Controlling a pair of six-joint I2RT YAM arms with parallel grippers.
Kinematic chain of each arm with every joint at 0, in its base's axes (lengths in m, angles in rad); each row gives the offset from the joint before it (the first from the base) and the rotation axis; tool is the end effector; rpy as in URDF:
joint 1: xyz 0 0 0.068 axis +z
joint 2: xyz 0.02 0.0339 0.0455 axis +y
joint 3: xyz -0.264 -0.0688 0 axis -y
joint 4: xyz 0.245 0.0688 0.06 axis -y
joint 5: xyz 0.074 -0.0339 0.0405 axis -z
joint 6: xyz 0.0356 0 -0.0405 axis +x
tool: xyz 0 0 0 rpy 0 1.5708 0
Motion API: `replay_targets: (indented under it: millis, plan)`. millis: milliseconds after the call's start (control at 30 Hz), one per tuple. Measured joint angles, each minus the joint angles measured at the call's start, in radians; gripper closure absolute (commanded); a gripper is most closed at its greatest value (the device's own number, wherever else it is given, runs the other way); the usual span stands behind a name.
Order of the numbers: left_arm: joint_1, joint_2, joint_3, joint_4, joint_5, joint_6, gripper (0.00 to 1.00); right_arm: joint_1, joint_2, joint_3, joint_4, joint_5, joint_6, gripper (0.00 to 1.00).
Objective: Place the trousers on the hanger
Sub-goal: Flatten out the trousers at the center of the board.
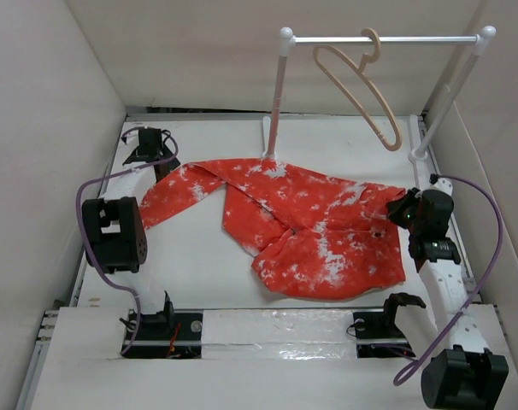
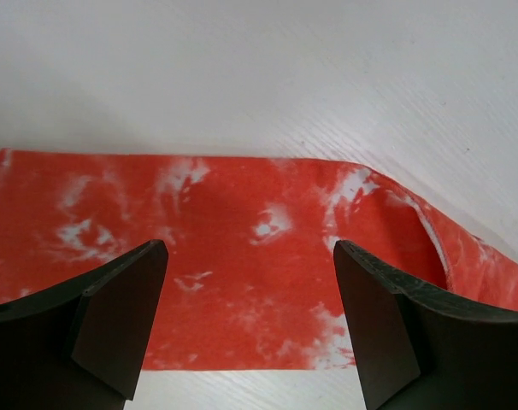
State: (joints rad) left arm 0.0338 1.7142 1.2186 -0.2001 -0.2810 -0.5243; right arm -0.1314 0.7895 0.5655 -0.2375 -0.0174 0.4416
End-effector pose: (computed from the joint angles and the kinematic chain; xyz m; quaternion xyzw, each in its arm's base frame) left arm 0.3843 0.0229 0.2417 -0.3041 0.8458 0.0212 0.4378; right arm 0.1829 -0.0236 0.2562 0.2358 0.8167 0.0887 0.5192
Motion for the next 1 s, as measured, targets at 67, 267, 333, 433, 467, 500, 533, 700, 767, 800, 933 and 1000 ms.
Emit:
replay_targets:
  millis: [67,267,333,433,467,500,533,700,767,800,933,1000]
  plan:
    - [-0.001,0.045,0.029,0.002,0.036,-0.022,0.24,0.0,-0.021,0.001,0.003,-0.035,-0.008,1.0]
    - [-0.008,0.145,0.124,0.035,0.136,-0.091,0.26,0.006,-0.042,0.016,0.005,-0.092,-0.041,1.0]
    - [-0.017,0.19,0.171,0.035,0.142,-0.109,0.25,0.016,-0.04,0.016,0.003,-0.097,-0.05,1.0]
    - [-0.037,0.254,0.224,0.022,0.118,-0.133,0.26,0.034,-0.029,0.016,0.008,-0.106,-0.061,1.0]
    - [-0.042,0.27,0.233,0.014,0.104,-0.143,0.25,0.042,-0.024,0.016,0.008,-0.108,-0.064,1.0]
    - [-0.048,0.283,0.241,0.0,0.089,-0.153,0.25,0.052,-0.018,0.016,0.009,-0.111,-0.068,1.0]
    - [-0.053,0.297,0.251,-0.016,0.072,-0.164,0.25,0.063,-0.014,0.016,0.011,-0.111,-0.071,1.0]
    - [-0.053,0.348,0.301,-0.09,0.023,-0.216,0.26,0.127,-0.008,0.016,0.018,-0.108,-0.084,1.0]
    - [-0.053,0.371,0.333,-0.113,0.018,-0.235,0.26,0.156,-0.007,0.016,0.026,-0.101,-0.085,1.0]
    - [-0.053,0.381,0.347,-0.117,0.018,-0.244,0.26,0.169,-0.007,0.016,0.029,-0.099,-0.085,1.0]
    - [-0.064,0.393,0.357,-0.119,0.024,-0.272,0.26,0.253,0.0,0.016,0.04,-0.069,-0.087,1.0]
    - [-0.073,0.393,0.357,-0.106,0.043,-0.288,0.25,0.301,0.005,0.016,0.042,-0.044,-0.087,1.0]
